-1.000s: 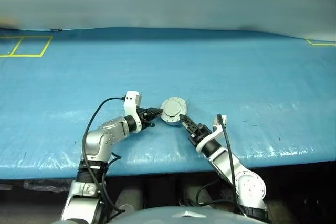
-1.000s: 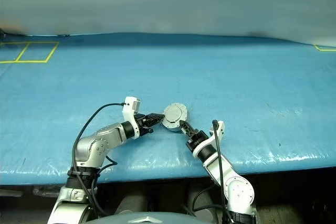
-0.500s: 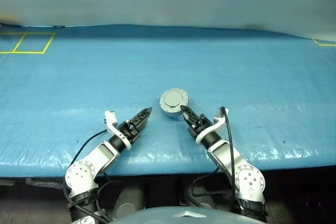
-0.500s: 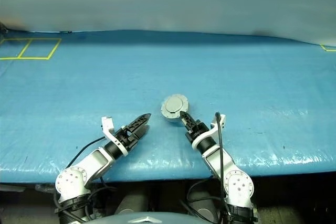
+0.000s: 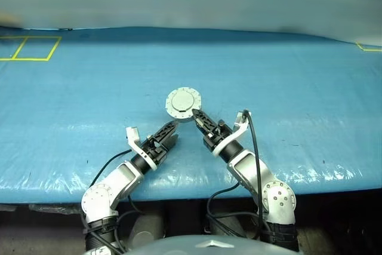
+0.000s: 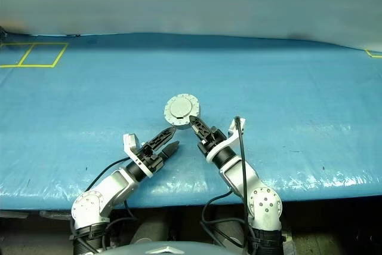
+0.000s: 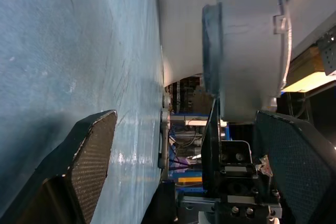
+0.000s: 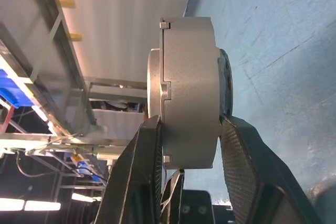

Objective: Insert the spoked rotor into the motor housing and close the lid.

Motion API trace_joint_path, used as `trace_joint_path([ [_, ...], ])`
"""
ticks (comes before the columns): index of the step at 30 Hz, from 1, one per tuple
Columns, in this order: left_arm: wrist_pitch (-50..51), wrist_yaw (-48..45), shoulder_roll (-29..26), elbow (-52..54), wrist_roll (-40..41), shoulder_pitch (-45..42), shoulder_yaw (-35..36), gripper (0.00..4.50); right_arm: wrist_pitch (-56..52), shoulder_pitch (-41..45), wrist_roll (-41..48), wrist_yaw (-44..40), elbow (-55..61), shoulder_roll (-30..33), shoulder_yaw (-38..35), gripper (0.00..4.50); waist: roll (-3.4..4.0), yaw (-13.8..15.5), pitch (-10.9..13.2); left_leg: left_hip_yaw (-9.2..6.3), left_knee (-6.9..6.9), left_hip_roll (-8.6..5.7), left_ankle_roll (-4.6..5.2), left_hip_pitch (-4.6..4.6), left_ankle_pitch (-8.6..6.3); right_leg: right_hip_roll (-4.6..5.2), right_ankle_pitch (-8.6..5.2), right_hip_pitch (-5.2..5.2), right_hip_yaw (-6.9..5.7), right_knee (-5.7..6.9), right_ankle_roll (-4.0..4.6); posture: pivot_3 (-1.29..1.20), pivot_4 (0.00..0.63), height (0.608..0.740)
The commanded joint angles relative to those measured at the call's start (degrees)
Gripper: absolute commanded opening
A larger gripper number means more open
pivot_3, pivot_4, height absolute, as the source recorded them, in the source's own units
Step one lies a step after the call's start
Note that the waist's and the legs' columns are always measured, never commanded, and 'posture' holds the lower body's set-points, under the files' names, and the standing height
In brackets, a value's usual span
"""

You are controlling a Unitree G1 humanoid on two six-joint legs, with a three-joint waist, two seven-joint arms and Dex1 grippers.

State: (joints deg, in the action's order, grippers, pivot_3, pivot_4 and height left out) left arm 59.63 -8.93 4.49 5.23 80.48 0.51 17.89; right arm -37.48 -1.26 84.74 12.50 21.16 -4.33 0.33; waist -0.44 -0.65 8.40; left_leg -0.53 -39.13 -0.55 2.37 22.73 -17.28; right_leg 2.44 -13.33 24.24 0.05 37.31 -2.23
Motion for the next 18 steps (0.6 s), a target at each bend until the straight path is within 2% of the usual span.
trace_joint_path([
  [1,-1.8,-5.2,2.7,1.6,3.2,-0.6,-2.3,4.5,0.2,0.1,3.0,-0.7,4.1,-2.4,2.5,1.22,0.0,0.0,0.0,0.01,-0.01,0.0,0.0,0.0,0.0,-0.01,0.0,0.0,0.01,0.0,0.0,0.0,0.15,0.74],
  [7,-2.8,-9.5,0.4,3.3,5.1,0.2,-4.3,4.5,0.6,-0.6,2.7,-0.9,2.8,-1.8,2.3,1.22,0.0,-0.1,0.0,0.04,0.0,0.01,0.0,0.0,0.0,-0.05,0.0,0.01,0.03,0.0,0.0,0.0,0.15,0.74],
  [18,-9.1,-4.5,0.9,0.7,5.6,-0.6,-4.0,4.5,-0.3,-1.6,4.6,-1.1,3.9,-1.1,2.8,1.22,0.0,0.0,0.0,0.06,-0.04,0.01,0.03,-0.01,-0.01,-0.07,0.02,0.0,0.07,0.0,-0.02,0.0,0.15,0.74],
])
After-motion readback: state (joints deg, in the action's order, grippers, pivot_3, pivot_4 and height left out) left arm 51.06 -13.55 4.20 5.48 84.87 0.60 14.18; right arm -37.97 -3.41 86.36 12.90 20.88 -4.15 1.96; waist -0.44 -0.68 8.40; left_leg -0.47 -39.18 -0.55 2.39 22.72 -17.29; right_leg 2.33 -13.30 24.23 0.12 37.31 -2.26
